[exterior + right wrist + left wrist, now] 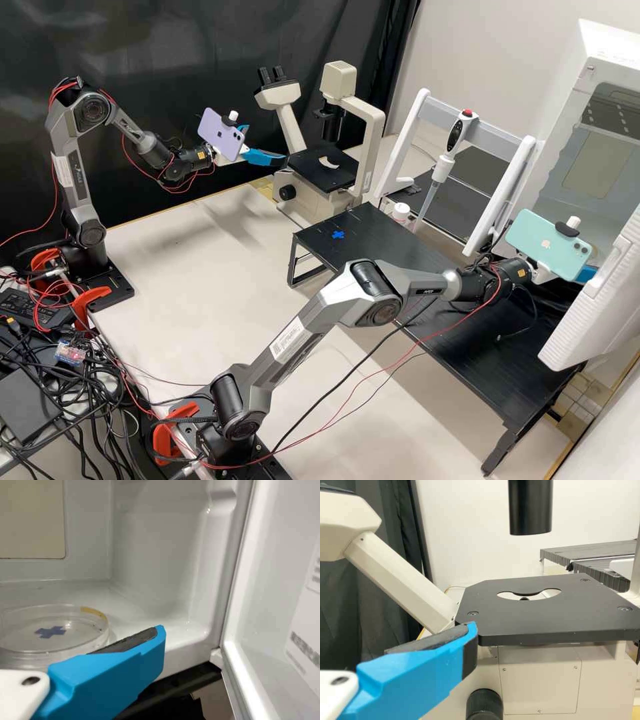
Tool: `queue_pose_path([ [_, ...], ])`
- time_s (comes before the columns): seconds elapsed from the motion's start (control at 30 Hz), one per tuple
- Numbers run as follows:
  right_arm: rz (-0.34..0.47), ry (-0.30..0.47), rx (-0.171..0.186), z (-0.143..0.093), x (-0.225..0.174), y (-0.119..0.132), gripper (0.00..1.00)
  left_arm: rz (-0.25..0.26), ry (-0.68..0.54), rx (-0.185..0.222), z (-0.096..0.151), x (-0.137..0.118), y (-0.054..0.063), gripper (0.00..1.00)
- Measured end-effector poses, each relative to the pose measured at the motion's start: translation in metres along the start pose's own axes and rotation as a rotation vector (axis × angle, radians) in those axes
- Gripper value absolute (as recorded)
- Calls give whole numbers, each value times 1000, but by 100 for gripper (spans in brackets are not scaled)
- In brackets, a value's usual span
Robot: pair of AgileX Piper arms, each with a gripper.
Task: Move the petri dish to the microscope
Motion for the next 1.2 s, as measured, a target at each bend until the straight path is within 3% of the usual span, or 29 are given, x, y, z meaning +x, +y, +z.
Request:
queue_pose_path([
  [0.1,8,20,-17,-6,2,5,100,0,0,0,0,0,0,100],
  [0.23,-2,55,2,-14,8,5,100,0,0,0,0,0,0,100],
  [0.37,-60,49,14,-11,16,-9,100,0,0,0,0,0,0,100],
  [0.5,-100,34,0,-4,19,-20,100,0,0,0,0,0,0,100],
  [0.97,-92,37,5,-3,21,-17,100,0,0,0,0,0,0,100],
  [1.2,-65,18,29,10,20,-5,100,0,0,0,0,0,0,100],
])
